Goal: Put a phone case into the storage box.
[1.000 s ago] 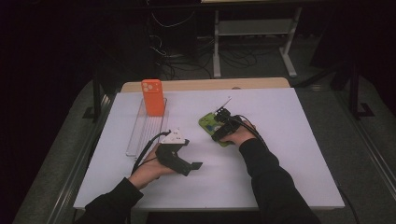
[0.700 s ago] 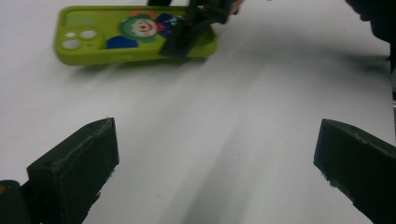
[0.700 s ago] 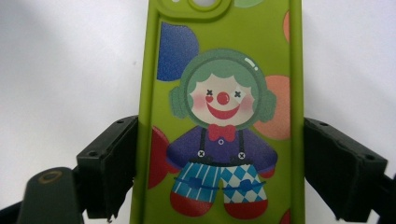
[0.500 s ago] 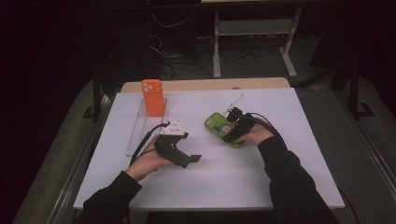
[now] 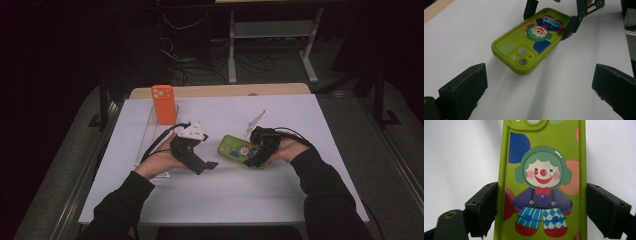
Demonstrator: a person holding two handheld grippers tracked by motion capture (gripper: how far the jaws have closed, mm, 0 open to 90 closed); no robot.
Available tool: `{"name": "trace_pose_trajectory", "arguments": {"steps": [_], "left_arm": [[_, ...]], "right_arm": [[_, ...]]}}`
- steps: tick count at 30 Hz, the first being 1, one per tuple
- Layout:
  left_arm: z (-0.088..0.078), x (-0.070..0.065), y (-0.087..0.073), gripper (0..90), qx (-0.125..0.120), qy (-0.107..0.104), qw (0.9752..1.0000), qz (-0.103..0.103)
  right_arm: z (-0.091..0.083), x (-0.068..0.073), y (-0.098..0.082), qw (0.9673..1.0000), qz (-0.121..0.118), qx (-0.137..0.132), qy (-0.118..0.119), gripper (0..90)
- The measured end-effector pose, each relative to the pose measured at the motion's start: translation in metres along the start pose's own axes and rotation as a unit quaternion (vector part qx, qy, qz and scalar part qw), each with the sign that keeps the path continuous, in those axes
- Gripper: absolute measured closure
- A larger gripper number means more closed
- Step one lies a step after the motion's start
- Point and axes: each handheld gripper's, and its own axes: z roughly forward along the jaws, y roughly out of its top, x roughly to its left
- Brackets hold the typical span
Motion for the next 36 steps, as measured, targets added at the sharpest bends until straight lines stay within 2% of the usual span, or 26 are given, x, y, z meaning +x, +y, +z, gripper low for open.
{"name": "trace_pose_trajectory", "arguments": {"steps": [4,7,11,13,17,18,21,27,32,35,36], "left_arm": [[0.001,0.001,0.004,0.0,0.006,-0.012,0.9996,0.026],[0.001,-0.001,0.005,0.0,0.003,-0.032,0.9988,0.037],[0.003,-0.003,0.007,0.0,0.007,-0.047,0.9976,0.05],[0.005,-0.006,0.007,0.0,0.008,-0.061,0.9964,0.057],[0.012,-0.012,0.005,0.0,0.031,-0.082,0.9935,0.072],[0.014,-0.012,0.005,0.0,0.035,-0.083,0.9925,0.083],[0.019,-0.015,0.004,0.0,0.046,-0.088,0.9907,0.093],[0.024,-0.018,0.001,0.0,0.062,-0.097,0.9882,0.101],[0.027,-0.019,-0.002,0.0,0.072,-0.1,0.987,0.104],[0.028,-0.02,-0.003,7.2,0.074,-0.105,0.9862,0.105],[0.029,-0.022,-0.004,7.7,0.071,-0.106,0.9869,0.1]], "right_arm": [[-0.001,0.007,0.001,0.9996,-0.021,0.004,0.015,15.0],[-0.002,0.013,0.002,0.999,-0.036,0.003,0.025,15.0],[-0.004,0.021,0.005,0.9976,-0.055,-0.004,0.042,15.0],[-0.004,0.026,0.007,0.9965,-0.07,-0.003,0.046,15.0],[-0.005,0.036,0.012,0.9943,-0.096,0.0,0.047,15.0],[-0.004,0.039,0.013,0.9938,-0.1,0.001,0.049,15.0],[-0.002,0.046,0.018,0.992,-0.114,0.005,0.055,15.0],[0.0,0.056,0.025,0.9887,-0.138,0.008,0.058,15.0],[-0.004,0.06,0.027,0.9885,-0.14,0.005,0.057,15.0],[-0.005,0.06,0.028,0.9878,-0.145,-0.001,0.057,15.0],[-0.006,0.061,0.028,0.9877,-0.145,-0.002,0.058,15.0]]}}
